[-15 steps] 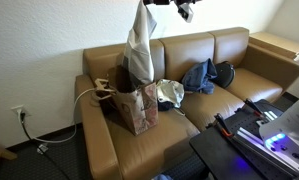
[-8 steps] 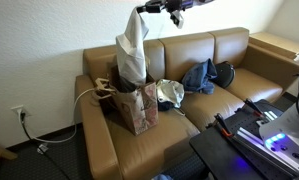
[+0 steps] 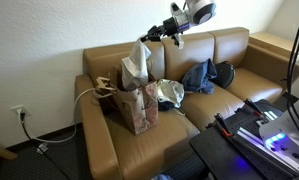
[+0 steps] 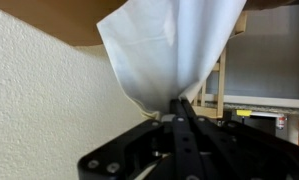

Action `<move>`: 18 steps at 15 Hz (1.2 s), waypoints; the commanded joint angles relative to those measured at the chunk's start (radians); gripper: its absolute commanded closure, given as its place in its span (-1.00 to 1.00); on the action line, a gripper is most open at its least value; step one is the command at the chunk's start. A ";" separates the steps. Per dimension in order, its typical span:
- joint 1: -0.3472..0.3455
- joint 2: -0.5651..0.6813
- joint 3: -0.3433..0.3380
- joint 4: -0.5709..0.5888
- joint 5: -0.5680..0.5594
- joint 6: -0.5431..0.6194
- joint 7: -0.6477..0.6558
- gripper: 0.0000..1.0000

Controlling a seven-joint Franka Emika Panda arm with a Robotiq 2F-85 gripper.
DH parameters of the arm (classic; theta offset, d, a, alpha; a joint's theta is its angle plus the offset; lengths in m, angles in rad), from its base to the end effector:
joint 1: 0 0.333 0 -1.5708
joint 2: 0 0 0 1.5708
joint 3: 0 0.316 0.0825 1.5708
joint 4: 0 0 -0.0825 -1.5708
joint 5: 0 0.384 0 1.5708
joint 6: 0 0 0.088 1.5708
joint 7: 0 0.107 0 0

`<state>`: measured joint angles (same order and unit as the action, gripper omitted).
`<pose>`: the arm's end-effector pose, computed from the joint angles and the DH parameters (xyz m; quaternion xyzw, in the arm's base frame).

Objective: Put the striped cloth in the bag

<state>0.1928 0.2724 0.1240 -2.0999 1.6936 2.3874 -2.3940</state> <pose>0.5563 0.1903 0.2996 -0.6700 -0.5213 -0.4544 0.2701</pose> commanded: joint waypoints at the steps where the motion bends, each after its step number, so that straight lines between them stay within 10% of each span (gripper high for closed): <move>1: 0.039 -0.001 0.010 0.000 -0.043 0.074 -0.002 1.00; 2: 0.045 0.001 0.013 -0.003 -0.054 0.080 0.019 1.00; 3: 0.048 0.004 0.016 -0.008 -0.064 0.076 0.075 0.48; 14: -0.081 -0.297 -0.045 -0.085 -0.074 -0.249 0.764 -0.92; 18: -0.090 -0.286 -0.046 -0.033 -0.092 -0.250 0.782 -0.97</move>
